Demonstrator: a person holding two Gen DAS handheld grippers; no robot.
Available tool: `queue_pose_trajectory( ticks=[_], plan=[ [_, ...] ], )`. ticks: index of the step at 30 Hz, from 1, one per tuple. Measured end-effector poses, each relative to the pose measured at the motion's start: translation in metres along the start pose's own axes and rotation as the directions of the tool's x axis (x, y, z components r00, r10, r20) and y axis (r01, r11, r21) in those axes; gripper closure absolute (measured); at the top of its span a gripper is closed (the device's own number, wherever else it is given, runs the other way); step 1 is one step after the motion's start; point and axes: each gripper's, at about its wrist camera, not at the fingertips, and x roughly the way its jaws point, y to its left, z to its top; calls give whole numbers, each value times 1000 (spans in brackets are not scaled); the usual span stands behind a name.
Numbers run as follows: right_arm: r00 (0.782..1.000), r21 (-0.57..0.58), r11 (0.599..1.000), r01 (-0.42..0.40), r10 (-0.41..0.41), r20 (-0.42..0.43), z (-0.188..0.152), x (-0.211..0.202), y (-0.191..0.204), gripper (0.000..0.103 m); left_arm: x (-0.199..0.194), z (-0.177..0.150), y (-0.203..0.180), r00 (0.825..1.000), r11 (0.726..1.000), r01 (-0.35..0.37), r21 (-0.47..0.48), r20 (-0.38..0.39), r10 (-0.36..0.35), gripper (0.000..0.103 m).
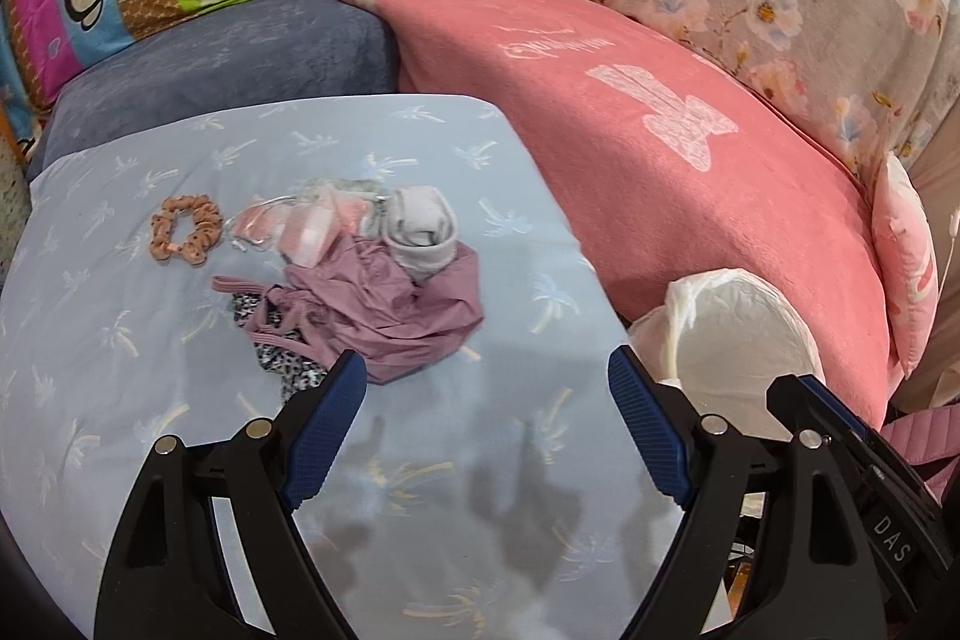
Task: Organize soft objects
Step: 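Grasp the tan polka-dot scrunchie with the left gripper while the right gripper grasps the grey sock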
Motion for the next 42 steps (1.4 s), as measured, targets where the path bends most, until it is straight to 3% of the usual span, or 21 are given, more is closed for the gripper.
queue_pose_trajectory(
  ticks=[23, 27, 30, 42],
  plan=[
    [995, -123, 990, -67, 57, -87, -4, 57, 88, 65, 5, 8, 128, 992, 969, -123, -214, -25, 120, 24],
    [992, -131, 988, -76, 63, -105, 0, 75, 103, 64, 10, 15, 149, 988, 960, -154, -235, -29, 151, 24],
    [992, -142, 987, -75, 59, -109, 4, 90, 113, 55, 15, 23, 167, 983, 952, -181, -246, -30, 179, 24],
    [988, -159, 985, -67, 44, -145, 29, 157, 144, 54, 53, 47, 214, 974, 933, -226, -281, -74, 213, 24]
  ],
)
